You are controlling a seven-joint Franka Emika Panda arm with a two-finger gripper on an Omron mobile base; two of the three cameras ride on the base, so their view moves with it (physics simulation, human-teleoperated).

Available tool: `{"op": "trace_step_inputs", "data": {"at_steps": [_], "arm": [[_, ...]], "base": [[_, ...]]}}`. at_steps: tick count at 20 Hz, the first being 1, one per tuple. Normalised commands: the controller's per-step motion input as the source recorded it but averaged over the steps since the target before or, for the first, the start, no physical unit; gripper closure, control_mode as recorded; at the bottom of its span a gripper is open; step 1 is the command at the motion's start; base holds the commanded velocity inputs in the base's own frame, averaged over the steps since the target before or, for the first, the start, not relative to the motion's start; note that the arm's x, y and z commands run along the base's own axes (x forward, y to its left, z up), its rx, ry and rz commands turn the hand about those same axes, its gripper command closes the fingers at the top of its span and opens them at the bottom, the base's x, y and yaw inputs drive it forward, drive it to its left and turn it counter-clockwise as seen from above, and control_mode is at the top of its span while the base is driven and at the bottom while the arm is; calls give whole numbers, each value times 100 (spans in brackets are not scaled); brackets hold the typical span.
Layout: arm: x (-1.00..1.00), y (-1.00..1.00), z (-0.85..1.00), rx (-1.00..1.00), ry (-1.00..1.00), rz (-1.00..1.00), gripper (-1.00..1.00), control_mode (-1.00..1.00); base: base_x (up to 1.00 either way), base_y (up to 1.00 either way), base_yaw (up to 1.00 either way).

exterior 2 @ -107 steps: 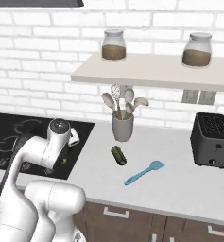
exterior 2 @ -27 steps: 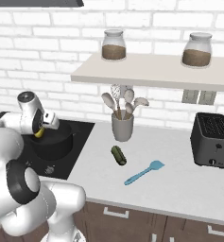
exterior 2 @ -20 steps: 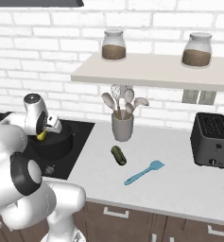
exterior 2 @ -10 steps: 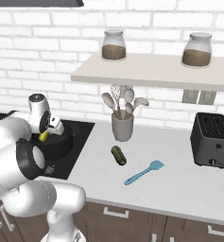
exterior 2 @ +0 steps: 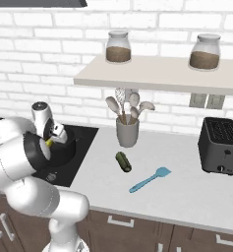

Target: Put the cucumber and cucumber in the pot. Retrieve the spatula and lightly stir the vegetables in the pot.

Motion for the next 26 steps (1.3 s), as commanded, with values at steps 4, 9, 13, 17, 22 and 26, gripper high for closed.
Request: {"op": "trace_step_inputs", "data": {"at_steps": [4, 9, 13, 17, 22, 26], "arm": [[10, 1, -30, 0, 0, 0, 100, -100], [3, 6, -25, 0, 0, 0, 100, -100], [1, 13, -8, 0, 1, -2, -100, -100], [0, 0, 0, 0, 0, 0, -100, -100], [0, 0, 0, 0, 0, 0, -100, -100], [-5, 0, 2, 0, -1, 0, -100, -100]], "base": [[0, 0, 0], [0, 0, 0], [0, 0, 0], [0, 0, 0], [0, 0, 0], [0, 0, 0]]}}
